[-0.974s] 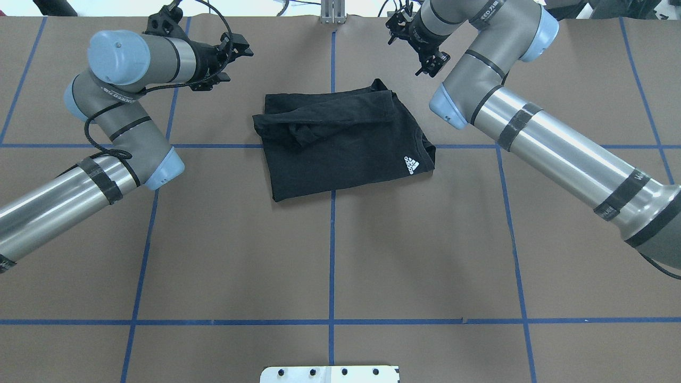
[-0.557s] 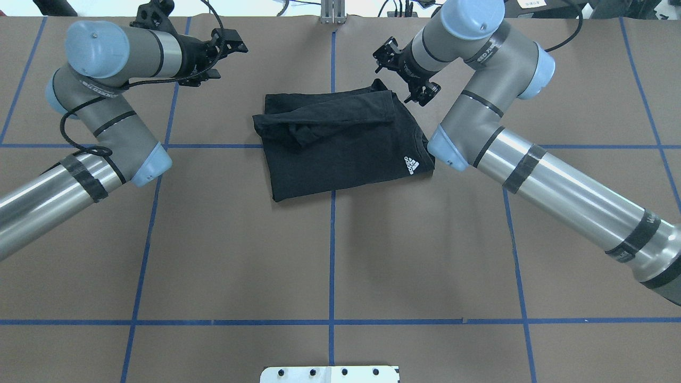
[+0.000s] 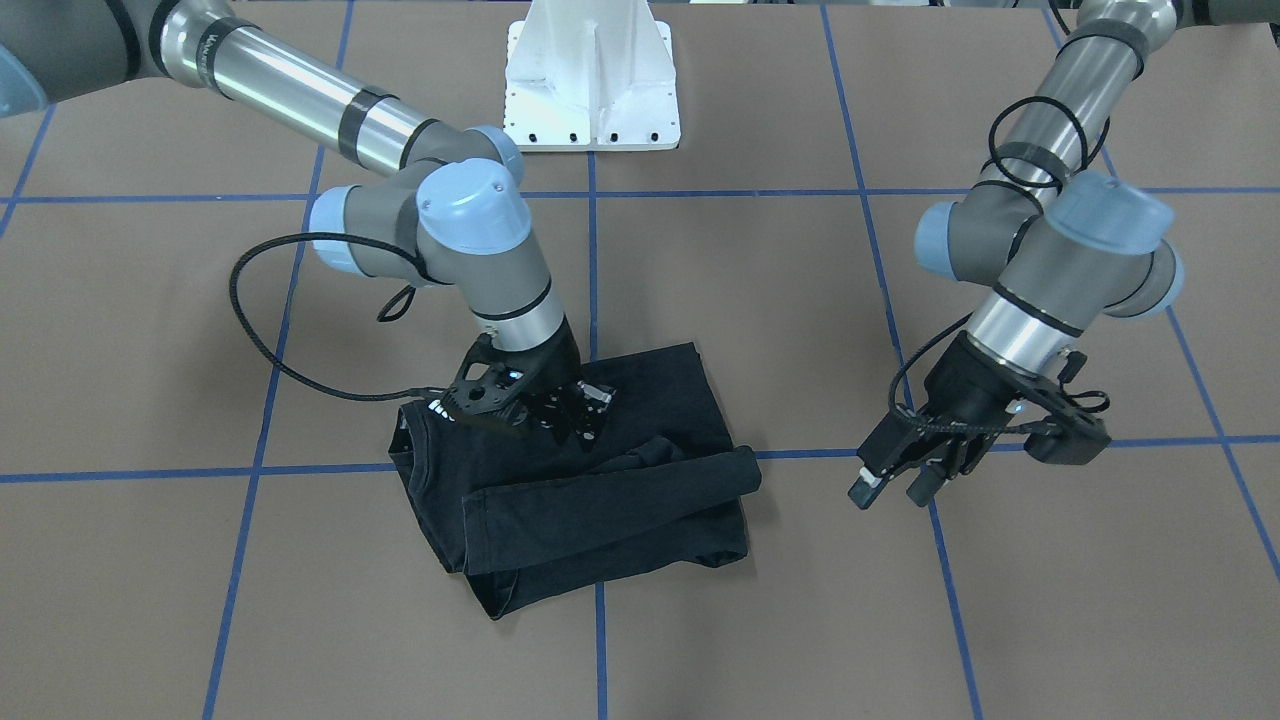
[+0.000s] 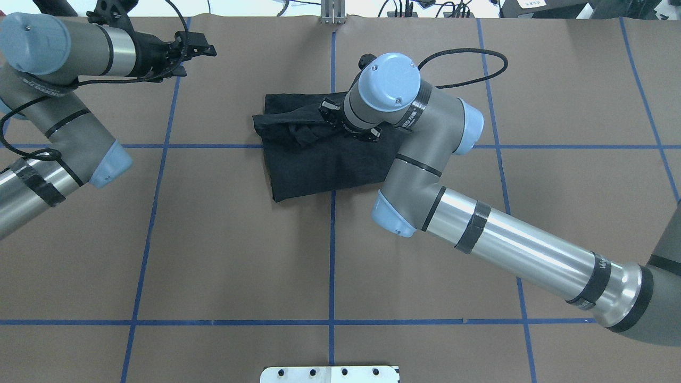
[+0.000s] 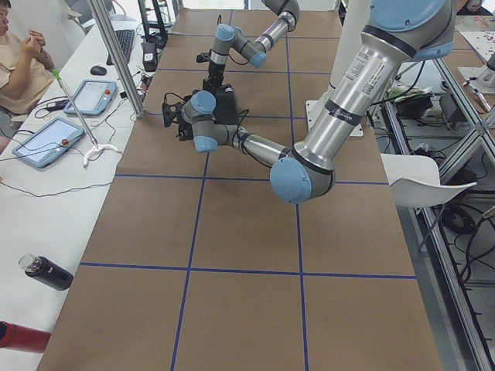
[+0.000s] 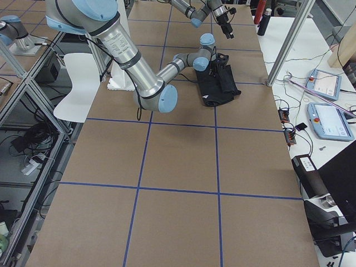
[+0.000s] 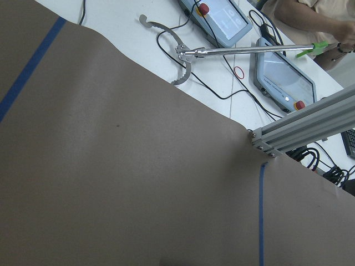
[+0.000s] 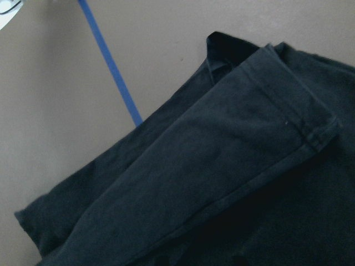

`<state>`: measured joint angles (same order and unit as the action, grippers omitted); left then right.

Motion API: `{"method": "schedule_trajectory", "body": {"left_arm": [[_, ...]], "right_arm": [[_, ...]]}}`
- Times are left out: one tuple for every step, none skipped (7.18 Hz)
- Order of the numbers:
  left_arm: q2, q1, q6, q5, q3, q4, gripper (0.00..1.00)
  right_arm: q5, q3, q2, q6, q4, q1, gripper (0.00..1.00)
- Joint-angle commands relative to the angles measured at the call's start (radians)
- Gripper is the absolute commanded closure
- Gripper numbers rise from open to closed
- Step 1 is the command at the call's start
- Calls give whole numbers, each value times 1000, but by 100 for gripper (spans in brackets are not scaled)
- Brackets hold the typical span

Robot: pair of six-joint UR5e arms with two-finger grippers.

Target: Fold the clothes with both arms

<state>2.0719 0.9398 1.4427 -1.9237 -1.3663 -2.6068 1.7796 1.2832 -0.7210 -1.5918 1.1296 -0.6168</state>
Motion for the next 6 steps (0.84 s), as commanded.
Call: {"method": "schedule_trajectory", "body": {"left_arm": [[-39,4,-27,-18,-56,30,0],[-41,4,-27,-18,-56,30,0],[-41,4,-27,-18,-62,30,0],[-41,4,-25,-18,-68,30,0],[-41,2,-24,-18,-68,30,0],[-41,2,-24,-18,-68,31,0]], "right_arm": [[-17,-39,27,128,4,37,100],[-17,-153,116,133,4,39,100],[-17,-180,132,134,4,39,100],[-17,-183,132,134,4,39,100],[-17,-185,130,141,4,40,100],[-19,-186,133,142,2,40,100]]}}
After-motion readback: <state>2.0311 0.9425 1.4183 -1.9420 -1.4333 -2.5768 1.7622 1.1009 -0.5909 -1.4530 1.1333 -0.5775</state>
